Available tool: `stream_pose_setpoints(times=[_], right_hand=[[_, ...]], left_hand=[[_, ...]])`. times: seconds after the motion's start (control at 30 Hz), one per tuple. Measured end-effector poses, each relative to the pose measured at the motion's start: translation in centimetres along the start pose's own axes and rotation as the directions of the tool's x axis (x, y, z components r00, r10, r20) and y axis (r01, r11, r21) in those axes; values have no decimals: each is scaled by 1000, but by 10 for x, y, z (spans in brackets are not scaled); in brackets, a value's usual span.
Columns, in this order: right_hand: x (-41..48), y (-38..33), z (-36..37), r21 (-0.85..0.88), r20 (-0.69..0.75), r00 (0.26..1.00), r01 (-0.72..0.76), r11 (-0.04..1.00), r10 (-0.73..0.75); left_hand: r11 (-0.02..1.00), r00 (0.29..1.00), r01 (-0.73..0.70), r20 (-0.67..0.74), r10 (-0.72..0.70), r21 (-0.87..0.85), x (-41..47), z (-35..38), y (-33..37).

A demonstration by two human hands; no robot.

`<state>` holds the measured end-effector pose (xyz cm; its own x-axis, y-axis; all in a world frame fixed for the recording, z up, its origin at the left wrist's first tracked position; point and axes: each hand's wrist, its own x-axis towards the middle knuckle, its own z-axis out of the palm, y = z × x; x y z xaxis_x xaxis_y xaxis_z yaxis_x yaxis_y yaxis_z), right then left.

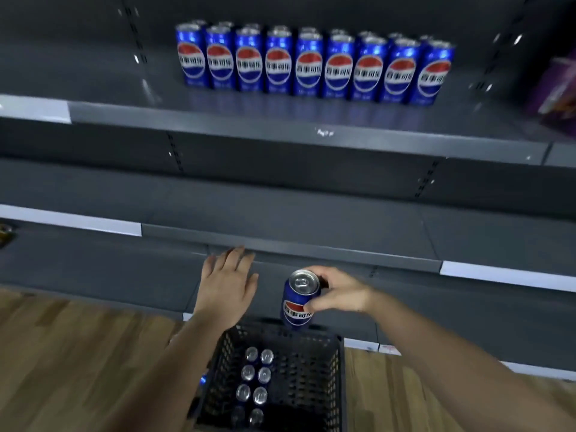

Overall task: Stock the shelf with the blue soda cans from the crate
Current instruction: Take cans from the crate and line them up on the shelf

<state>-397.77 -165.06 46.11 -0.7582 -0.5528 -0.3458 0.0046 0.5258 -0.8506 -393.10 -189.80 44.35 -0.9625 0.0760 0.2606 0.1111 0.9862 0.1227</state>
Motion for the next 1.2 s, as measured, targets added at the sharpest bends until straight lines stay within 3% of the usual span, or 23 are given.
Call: stream_pose_setpoints(times=[0.4,0.7,1.03,1.2], right_hand=[[0,-190,-41,62,-287,941,204,977,-178],[83,-301,-39,124,-517,829,320,939,-214],[168,-349,-54,130,-634,752,329,935,-177],[200,-349,-67,152,-646,752,297,943,-133]], left_hand=[[997,974,-72,-218,63,-37,96,-148,-74],[982,962,-189,-206,182,-16,169,-190,-182],[983,970,-181,-169,175,-25,230,-190,-248],[983,974,-183,-144,177,-28,256,-184,-258]])
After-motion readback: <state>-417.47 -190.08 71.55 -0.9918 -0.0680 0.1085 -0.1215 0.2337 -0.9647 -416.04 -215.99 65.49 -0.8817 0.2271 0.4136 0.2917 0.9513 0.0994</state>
